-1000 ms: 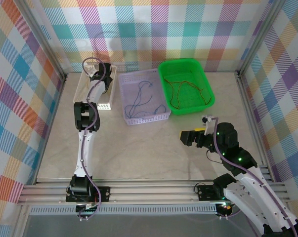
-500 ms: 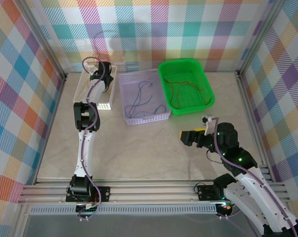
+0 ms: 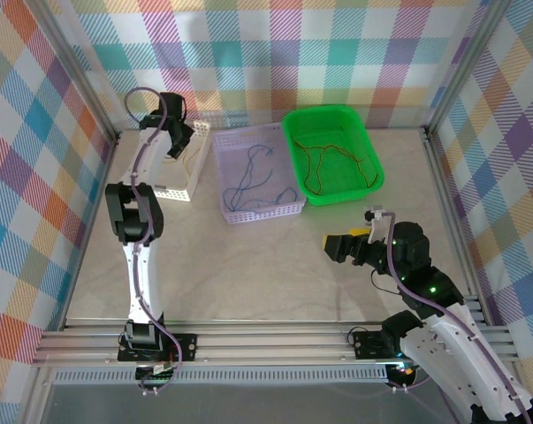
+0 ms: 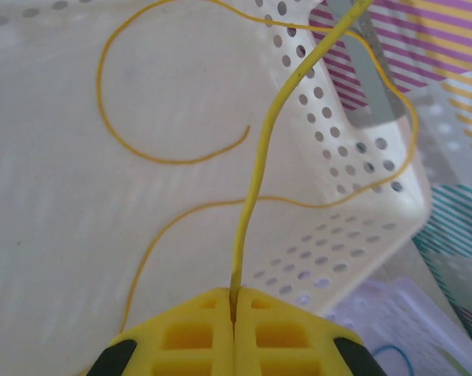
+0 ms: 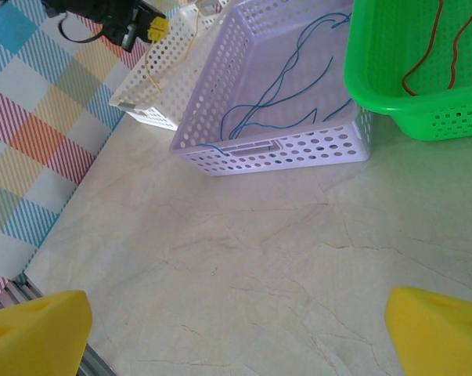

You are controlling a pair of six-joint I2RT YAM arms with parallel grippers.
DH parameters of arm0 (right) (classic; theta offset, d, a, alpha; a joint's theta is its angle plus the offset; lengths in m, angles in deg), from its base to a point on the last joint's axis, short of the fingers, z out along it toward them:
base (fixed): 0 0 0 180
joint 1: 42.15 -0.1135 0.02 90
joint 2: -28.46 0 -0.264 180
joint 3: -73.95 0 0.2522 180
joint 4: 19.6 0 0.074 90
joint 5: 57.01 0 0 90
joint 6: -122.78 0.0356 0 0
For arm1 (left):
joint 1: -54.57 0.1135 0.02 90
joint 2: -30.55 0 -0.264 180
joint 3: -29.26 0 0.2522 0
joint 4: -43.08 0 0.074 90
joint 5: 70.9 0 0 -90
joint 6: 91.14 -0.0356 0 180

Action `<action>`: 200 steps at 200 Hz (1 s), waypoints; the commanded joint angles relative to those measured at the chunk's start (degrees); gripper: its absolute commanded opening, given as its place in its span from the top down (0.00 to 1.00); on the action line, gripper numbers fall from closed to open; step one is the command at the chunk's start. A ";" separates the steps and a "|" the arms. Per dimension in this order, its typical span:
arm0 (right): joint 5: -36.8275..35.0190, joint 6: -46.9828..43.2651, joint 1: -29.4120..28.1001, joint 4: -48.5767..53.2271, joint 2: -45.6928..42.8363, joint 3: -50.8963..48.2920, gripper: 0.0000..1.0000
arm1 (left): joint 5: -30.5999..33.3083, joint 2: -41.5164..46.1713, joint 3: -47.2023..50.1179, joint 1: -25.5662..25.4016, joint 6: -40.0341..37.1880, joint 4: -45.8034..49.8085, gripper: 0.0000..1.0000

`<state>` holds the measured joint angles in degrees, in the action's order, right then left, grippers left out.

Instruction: Untangle the cables

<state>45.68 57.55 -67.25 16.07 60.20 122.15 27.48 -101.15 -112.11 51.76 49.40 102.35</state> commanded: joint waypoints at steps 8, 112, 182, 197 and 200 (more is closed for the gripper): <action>1.09 -0.87 -0.05 -1.70 -0.03 0.79 0.04 | -3.43 2.47 5.16 0.40 4.57 4.58 1.00; 2.68 -0.70 -0.08 -2.13 0.04 0.03 0.05 | -5.69 0.49 9.60 3.41 7.80 5.15 1.00; 2.87 -0.79 -0.03 -2.31 0.91 0.33 0.05 | -8.86 -8.04 2.19 4.81 6.50 8.28 1.00; 2.96 -0.86 -0.03 -2.40 0.94 0.31 0.05 | -8.81 -8.51 2.10 4.96 6.41 8.32 1.00; 3.02 -0.87 -0.03 -2.40 0.95 0.29 0.05 | -8.89 -8.57 2.10 5.00 6.43 8.23 1.00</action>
<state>47.47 57.57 -67.25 16.00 61.14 122.15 19.51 -108.89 -109.33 56.15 56.48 107.45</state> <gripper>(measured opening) 0.949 0.052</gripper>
